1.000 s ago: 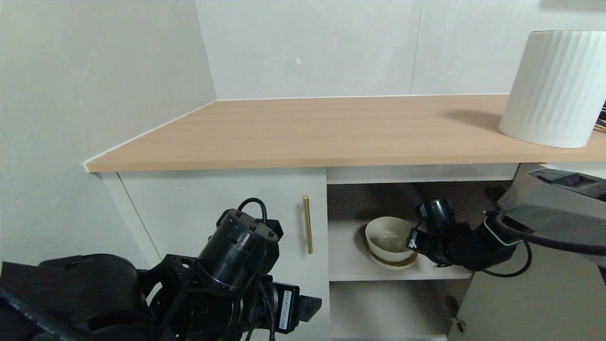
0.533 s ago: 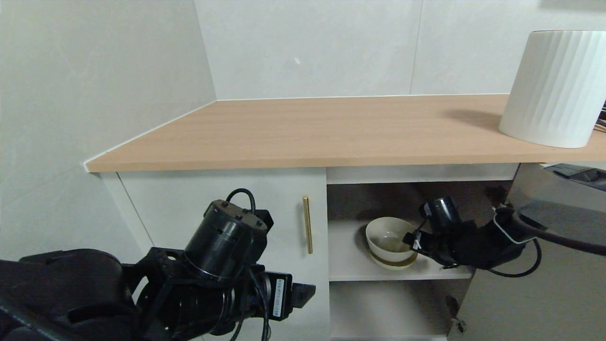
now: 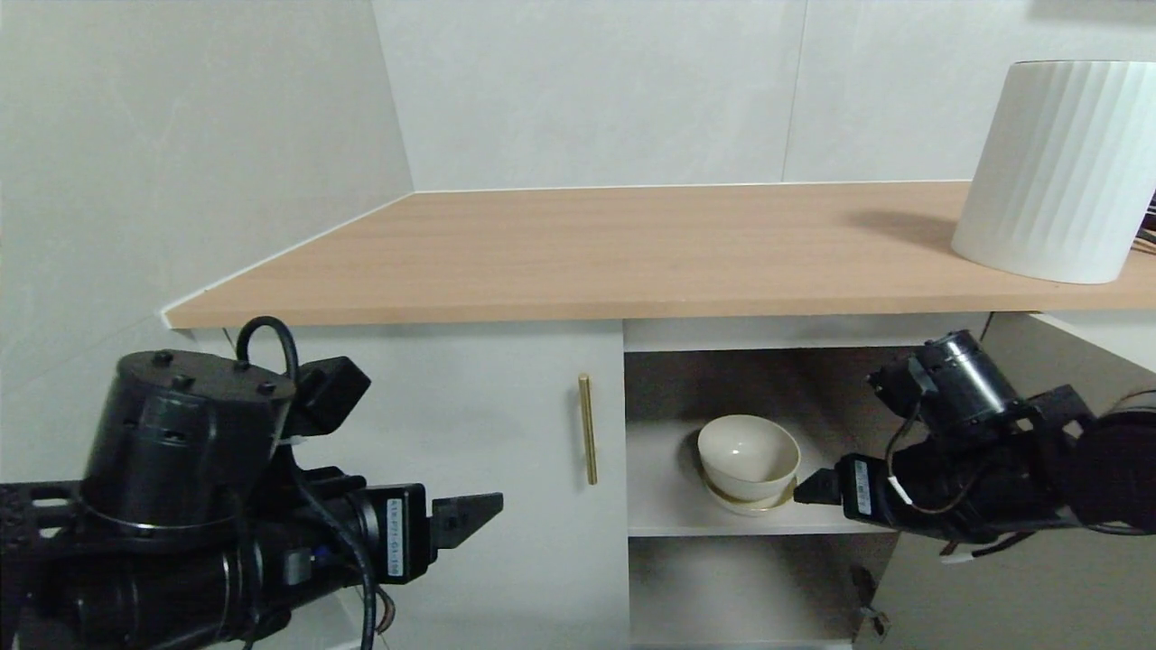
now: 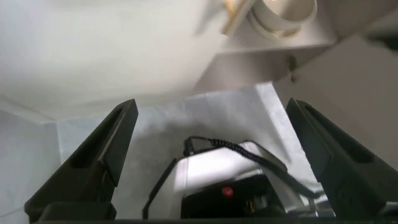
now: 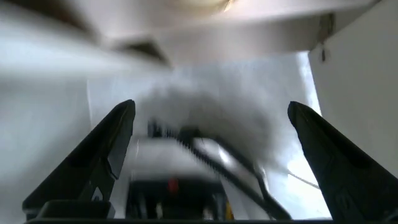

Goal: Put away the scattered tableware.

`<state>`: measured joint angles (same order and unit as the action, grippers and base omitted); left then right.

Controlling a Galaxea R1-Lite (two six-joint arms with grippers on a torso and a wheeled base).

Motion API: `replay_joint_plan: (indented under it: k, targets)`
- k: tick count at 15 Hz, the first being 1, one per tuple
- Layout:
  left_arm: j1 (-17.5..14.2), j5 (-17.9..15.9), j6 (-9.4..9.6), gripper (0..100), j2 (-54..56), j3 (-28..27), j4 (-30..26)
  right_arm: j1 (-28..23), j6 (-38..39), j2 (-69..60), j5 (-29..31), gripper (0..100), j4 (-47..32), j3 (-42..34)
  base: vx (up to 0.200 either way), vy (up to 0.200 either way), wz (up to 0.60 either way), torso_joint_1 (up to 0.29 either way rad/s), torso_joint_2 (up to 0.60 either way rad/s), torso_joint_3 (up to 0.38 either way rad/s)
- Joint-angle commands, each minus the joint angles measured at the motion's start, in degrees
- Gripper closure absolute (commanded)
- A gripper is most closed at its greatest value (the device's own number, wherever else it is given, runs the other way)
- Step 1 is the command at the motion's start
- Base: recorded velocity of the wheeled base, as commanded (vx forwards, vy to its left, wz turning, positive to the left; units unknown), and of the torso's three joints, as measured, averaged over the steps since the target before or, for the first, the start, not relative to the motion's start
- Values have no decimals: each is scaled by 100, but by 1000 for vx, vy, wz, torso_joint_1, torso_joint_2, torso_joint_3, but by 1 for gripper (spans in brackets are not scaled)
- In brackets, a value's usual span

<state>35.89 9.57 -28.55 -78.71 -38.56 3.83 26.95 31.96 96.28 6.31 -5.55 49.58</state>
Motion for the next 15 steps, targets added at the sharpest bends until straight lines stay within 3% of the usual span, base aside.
replay_joint_plan:
  k: [1, 4, 8, 15]
  targets:
    - [-267, -122, 122, 0, 805, 367, 4, 240, -296, -1243, -51, 0, -236, -414, 0, 0, 0, 0, 0, 0]
    - [-381, -333, 192, 0, 823, 384, 22, 539, -296, -1542, 1, 0, -605, -458, 0, 0, 0, 0, 0, 0]
    - [-363, -280, 359, 0, 708, 314, 39, 671, -296, -1771, 28, 0, -632, -669, 0, 0, 0, 0, 0, 0]
    - [-328, -307, 359, 0, 682, 323, 22, 838, -296, -1779, 212, 0, -632, -739, -200, 0, 0, 4, 2, 0]
